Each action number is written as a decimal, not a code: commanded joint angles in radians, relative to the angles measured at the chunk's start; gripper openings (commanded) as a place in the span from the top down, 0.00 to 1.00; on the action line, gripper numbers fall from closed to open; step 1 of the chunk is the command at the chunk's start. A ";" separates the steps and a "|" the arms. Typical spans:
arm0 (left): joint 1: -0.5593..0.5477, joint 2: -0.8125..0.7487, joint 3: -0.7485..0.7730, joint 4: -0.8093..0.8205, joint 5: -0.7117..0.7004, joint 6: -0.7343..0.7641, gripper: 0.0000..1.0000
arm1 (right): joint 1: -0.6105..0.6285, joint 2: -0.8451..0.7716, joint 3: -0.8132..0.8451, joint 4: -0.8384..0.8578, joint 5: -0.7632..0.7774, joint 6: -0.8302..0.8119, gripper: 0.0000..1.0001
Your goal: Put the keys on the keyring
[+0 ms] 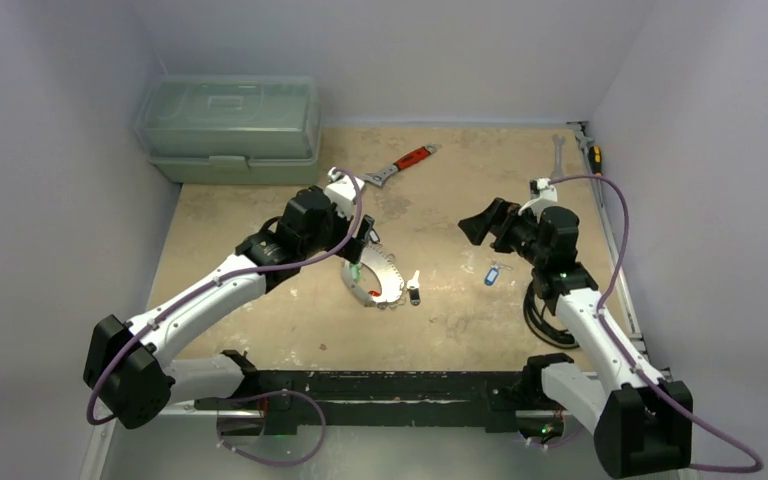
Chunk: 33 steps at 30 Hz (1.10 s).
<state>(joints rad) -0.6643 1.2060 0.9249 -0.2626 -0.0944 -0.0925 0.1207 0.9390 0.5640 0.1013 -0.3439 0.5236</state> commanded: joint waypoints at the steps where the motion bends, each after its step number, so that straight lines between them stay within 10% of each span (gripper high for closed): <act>1: -0.005 -0.018 0.042 0.008 -0.028 0.004 0.05 | 0.007 0.045 0.062 -0.080 0.019 -0.010 0.01; 33: -0.006 -0.056 0.034 -0.001 -0.080 0.003 0.09 | 0.365 0.521 0.298 0.007 0.068 0.277 0.21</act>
<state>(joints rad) -0.6643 1.1690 0.9257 -0.2722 -0.1646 -0.0925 0.4541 1.4055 0.8059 0.0761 -0.2787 0.7300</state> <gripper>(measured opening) 0.917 0.797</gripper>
